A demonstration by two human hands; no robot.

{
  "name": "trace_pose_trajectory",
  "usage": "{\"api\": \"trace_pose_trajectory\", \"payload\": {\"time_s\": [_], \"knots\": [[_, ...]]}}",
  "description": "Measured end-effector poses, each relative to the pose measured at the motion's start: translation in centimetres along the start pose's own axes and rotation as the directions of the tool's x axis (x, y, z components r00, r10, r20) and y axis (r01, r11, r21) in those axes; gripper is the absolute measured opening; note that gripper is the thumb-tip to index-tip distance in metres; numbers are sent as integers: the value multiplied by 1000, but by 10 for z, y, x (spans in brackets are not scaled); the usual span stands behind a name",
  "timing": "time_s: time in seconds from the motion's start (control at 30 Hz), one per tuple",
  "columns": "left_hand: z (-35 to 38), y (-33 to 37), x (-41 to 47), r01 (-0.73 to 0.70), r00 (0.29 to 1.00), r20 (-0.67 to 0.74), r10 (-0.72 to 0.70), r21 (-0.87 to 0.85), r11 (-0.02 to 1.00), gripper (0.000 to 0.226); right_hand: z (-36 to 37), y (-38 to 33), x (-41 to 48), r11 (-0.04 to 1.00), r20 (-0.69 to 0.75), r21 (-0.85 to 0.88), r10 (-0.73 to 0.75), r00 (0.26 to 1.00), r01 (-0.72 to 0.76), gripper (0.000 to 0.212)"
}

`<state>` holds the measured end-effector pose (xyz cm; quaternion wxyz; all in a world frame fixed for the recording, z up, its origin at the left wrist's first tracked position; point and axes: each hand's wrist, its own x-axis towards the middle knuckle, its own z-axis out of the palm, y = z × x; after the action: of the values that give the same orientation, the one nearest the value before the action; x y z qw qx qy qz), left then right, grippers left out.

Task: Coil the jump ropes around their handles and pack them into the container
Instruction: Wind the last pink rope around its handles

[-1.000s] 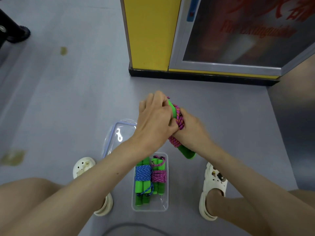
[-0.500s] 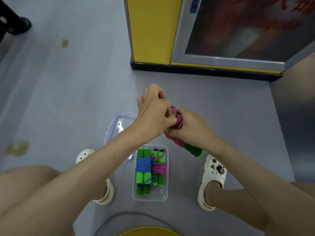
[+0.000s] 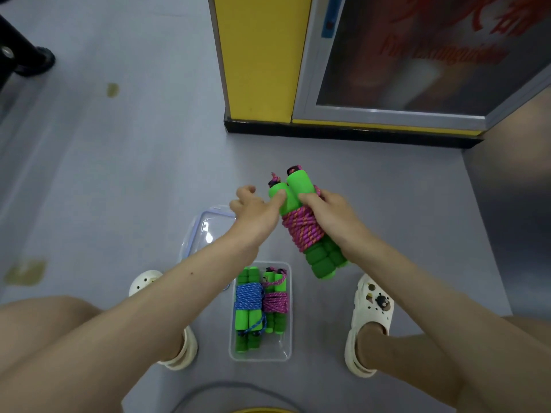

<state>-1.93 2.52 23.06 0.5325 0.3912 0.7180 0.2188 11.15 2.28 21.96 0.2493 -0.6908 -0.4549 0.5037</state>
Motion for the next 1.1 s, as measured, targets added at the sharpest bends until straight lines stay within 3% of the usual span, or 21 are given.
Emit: {"api": "trace_pose_trajectory", "payload": {"time_s": [0.07, 0.13, 0.27, 0.43, 0.57, 0.63, 0.7, 0.77, 0.9, 1.0, 1.1], "knots": [[3, -2, -7, 127, 952, 297, -69, -180, 976, 50, 1, -1, 1, 1000, -35, 5, -17, 999, 17, 33], [4, -6, -14, 128, 889, 457, 16, -282, 951, 34, 4, -3, -2, 998, -76, 0, -57, 995, 57, 39], [0, -16, -21, 109, 880, 466, 87, -377, 920, 23, 8, 0, -14, 997, -80, 29, -68, 994, 71, 44], [-6, -46, -28, 106, 876, 477, 70, -334, 937, 24, 17, 14, -38, 969, 121, 235, 43, 992, -71, 40], [-14, -59, -29, -154, 929, 283, 236, -285, 946, 32, 16, 29, -35, 876, 288, 372, 206, 935, -308, 71], [-14, -66, -33, -372, 892, 217, 397, -150, 916, 33, 11, 34, -34, 780, 417, 438, 264, 870, -447, 78], [-9, -74, -33, -557, 811, 237, 534, 38, 829, 37, 6, 34, -40, 673, 519, 508, 260, 814, -538, 69], [-5, -82, -30, -612, 771, 296, 564, 100, 784, 41, 6, 37, -44, 611, 534, 543, 278, 798, -576, 44], [-3, -98, -15, -613, 755, 435, 490, 205, 763, 49, 18, 57, -40, 708, 418, 476, 340, 842, -522, 9], [0, -109, -4, -502, 817, 471, 332, 299, 812, 48, 41, 87, -32, 738, 295, 441, 419, 859, -511, 16], [6, -121, 2, -262, 915, 392, 96, 395, 881, 37, 65, 126, -28, 765, 171, 420, 462, 870, -489, 26]]}}
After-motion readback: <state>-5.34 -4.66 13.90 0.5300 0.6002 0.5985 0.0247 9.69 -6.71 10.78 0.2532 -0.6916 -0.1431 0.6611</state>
